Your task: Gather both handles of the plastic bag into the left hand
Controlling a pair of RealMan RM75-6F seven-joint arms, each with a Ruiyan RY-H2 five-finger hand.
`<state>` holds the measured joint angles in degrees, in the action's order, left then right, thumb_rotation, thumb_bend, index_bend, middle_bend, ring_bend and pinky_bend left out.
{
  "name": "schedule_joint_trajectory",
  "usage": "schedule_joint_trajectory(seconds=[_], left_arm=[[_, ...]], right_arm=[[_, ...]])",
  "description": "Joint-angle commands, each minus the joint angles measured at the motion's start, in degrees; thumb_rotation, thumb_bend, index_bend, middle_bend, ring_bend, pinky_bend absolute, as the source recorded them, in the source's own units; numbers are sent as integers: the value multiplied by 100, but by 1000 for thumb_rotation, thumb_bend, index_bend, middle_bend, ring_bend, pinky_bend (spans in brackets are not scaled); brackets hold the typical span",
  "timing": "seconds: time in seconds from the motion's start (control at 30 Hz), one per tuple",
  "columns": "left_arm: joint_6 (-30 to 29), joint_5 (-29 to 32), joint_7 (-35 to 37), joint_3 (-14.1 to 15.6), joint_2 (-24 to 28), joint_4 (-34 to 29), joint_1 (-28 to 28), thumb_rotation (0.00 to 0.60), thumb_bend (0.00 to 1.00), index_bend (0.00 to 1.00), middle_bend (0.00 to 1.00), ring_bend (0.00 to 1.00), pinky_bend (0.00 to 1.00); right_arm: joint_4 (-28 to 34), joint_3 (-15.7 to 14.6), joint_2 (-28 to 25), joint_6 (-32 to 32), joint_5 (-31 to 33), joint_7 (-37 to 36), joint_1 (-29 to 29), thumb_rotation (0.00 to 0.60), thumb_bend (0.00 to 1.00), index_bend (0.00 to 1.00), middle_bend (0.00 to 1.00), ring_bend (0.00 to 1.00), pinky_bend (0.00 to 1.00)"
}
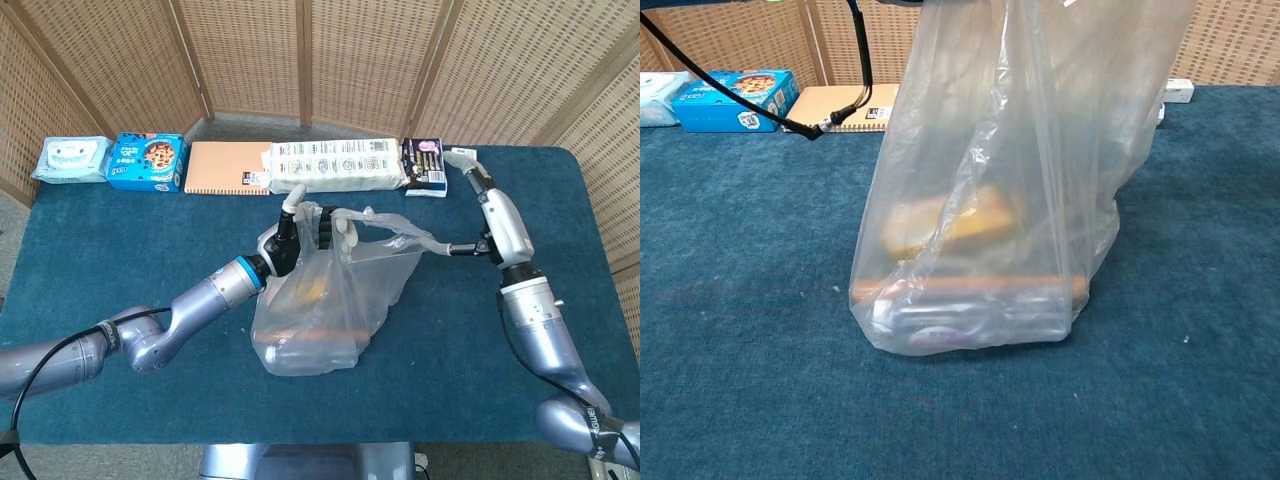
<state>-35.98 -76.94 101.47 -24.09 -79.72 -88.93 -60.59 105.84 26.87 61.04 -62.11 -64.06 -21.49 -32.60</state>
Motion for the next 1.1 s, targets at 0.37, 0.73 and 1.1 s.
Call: schedule_joint_trajectory(seconds=[0.37, 0.73, 1.1], left_arm=[[96, -61, 85, -83, -53, -3, 24, 0, 97, 566, 555, 547, 524], [200, 101, -99, -156, -159, 3, -10, 0, 97, 566, 556, 547, 524], [310, 212, -160, -253, -246, 46, 42, 0, 97, 566, 556, 547, 514]], right_arm=[[-14, -52, -95, 233, -28, -263, -55, 600, 42, 76, 108, 12, 36], [265, -81, -46, 107, -51, -141, -87, 600, 40, 54, 102, 11, 36], [400, -14, -300, -35, -72, -399, 100, 600, 35, 51, 102, 10, 37]])
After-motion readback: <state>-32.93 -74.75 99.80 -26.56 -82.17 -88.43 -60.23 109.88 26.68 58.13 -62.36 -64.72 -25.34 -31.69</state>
